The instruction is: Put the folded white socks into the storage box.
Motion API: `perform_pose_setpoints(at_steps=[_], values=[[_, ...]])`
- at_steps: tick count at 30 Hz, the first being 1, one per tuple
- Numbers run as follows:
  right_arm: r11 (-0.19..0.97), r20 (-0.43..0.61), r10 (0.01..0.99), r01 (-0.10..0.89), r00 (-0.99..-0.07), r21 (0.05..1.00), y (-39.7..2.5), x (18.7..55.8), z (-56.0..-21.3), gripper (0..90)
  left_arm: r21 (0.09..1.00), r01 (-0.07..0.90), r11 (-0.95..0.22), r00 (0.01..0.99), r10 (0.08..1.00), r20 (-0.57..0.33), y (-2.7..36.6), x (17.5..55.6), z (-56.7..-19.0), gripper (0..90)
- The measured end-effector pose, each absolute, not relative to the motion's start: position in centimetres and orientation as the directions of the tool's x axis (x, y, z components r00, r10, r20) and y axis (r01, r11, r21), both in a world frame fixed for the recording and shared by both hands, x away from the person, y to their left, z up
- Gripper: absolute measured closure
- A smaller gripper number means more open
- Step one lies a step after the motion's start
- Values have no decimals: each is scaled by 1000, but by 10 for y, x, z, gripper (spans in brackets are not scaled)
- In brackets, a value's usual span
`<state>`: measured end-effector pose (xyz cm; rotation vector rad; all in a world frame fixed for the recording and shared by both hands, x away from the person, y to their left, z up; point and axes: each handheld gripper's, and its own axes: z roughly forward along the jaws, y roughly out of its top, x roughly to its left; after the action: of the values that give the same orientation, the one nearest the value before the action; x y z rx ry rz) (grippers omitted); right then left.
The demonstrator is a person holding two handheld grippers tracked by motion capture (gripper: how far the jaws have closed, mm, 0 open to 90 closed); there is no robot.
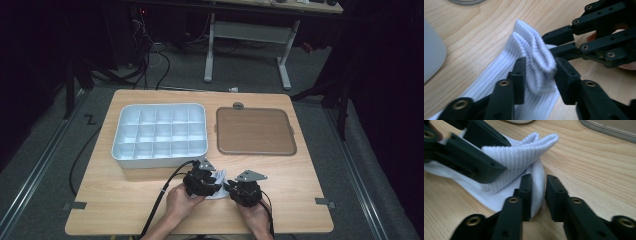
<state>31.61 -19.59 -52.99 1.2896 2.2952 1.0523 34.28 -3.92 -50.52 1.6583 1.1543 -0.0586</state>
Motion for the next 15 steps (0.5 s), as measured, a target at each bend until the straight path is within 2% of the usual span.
perform_pose_setpoints(at_steps=[4, 8, 15], values=[[320, 99, 832, 617, -546, 719, -197, 315, -528, 695, 722, 689, 54, 538, 630, -560, -29, 338, -496, 564], [307, 105, 831, 609, -546, 732, -201, 310, -523, 695, 735, 671, 94, 538, 621, -570, -14, 334, -485, 551], [287, 95, 837, 580, -539, 762, -210, 301, -507, 723, 747, 647, 151, 488, 671, -559, 15, 338, -489, 548]])
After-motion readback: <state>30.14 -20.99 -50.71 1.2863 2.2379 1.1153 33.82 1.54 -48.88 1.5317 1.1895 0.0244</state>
